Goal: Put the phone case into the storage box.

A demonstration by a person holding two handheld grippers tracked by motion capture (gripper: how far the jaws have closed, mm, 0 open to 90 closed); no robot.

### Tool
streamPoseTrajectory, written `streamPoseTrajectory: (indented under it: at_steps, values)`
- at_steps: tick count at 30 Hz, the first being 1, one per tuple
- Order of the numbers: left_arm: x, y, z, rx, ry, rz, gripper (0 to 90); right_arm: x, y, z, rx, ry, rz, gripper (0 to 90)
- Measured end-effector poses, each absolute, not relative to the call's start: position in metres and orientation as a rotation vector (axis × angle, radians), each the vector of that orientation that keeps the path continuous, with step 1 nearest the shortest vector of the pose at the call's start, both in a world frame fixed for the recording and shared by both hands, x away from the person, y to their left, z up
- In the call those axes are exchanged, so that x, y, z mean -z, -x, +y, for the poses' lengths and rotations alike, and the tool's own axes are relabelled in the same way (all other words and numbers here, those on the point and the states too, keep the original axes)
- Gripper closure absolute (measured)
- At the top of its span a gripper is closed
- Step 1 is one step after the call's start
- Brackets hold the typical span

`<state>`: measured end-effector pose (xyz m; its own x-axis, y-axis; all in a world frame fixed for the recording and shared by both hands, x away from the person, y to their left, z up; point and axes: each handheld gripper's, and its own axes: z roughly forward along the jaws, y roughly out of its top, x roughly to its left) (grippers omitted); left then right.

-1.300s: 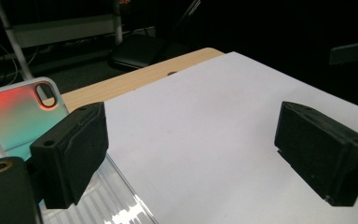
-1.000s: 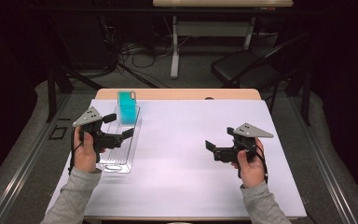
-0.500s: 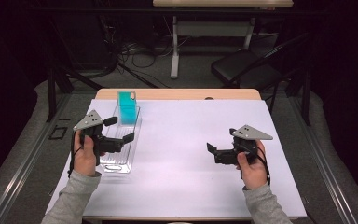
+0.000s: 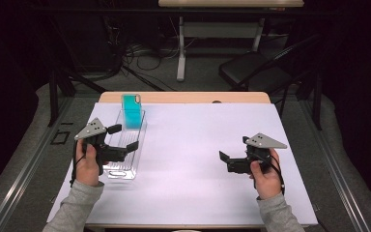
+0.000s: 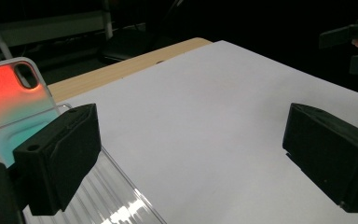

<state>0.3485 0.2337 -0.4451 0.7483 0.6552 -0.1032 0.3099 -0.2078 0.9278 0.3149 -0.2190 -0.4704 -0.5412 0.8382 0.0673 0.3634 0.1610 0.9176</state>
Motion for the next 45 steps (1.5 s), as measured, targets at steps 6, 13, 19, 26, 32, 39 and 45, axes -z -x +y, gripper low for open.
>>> streamPoseTrajectory:
  at_steps: [6, 13, 19, 26, 32, 39, 45]
  values:
    - [0.445, -0.347, 0.235, -0.379, -1.803, 0.753, 4.6, 0.469, -0.313, -0.222, -1.369, -1.143, 1.973, 0.0]
    - [0.446, -0.342, 0.24, -0.379, -1.79, 0.754, 4.6, 0.469, -0.31, -0.223, -1.365, -1.142, 1.982, 0.0]
    - [0.449, -0.334, 0.245, -0.386, -1.797, 0.749, 4.6, 0.47, -0.306, -0.225, -1.356, -1.139, 1.987, 0.0]
    - [0.456, -0.323, 0.252, -0.391, -1.794, 0.76, 4.7, 0.473, -0.298, -0.231, -1.327, -1.135, 1.994, 0.0]
    - [0.467, -0.313, 0.256, -0.394, -1.792, 0.761, 4.7, 0.479, -0.288, -0.238, -1.309, -1.15, 1.988, 0.0]
    - [0.478, -0.308, 0.26, -0.41, -1.772, 0.754, 4.7, 0.486, -0.283, -0.245, -1.305, -1.172, 1.972, 0.0]
    - [0.485, -0.306, 0.262, -0.409, -1.746, 0.76, 4.7, 0.494, -0.282, -0.248, -1.308, -1.185, 1.953, 0.0]
